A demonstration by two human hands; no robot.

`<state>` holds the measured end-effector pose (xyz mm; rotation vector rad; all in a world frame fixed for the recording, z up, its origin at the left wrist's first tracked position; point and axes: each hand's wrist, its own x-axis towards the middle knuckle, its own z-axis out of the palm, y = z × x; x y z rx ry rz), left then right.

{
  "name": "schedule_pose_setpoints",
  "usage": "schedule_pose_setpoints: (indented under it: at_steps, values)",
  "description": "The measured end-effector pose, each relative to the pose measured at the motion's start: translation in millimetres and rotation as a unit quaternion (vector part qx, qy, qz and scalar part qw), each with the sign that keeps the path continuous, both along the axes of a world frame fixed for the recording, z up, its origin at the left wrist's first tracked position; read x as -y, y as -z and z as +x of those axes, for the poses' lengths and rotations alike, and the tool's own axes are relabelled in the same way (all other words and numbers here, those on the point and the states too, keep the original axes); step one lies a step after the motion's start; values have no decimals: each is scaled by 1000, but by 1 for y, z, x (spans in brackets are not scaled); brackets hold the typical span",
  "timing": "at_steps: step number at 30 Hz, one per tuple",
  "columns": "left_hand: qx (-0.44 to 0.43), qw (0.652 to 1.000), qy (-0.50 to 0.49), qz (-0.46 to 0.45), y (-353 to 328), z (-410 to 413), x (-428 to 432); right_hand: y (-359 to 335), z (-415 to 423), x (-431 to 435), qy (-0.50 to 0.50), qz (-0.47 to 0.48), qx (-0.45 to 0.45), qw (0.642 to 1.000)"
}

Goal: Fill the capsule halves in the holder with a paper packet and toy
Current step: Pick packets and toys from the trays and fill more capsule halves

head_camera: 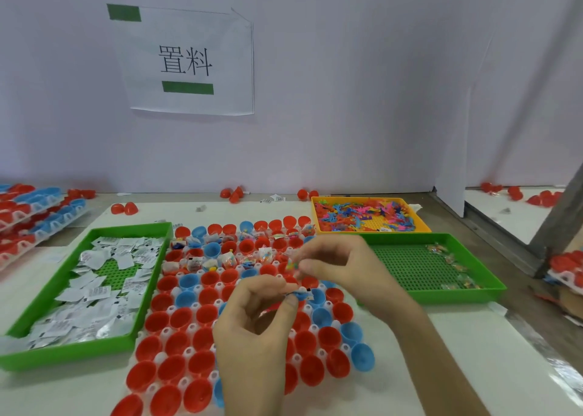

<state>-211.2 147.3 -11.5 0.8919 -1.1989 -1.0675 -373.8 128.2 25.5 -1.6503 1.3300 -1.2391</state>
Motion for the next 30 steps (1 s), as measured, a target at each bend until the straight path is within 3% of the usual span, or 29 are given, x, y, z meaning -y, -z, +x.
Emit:
schedule_pose_setpoints:
  at_steps: [5,21,30]
  values:
    - [14,999,-18,-24,2,4,5,18,14,-6,-41,15,30,999]
    - [59,989,-112,-71,9,3,2,16,21,-11,-32,41,92,994]
    - [63,993,-67,-76,7,11,4,18,18,-12,-80,24,93,992]
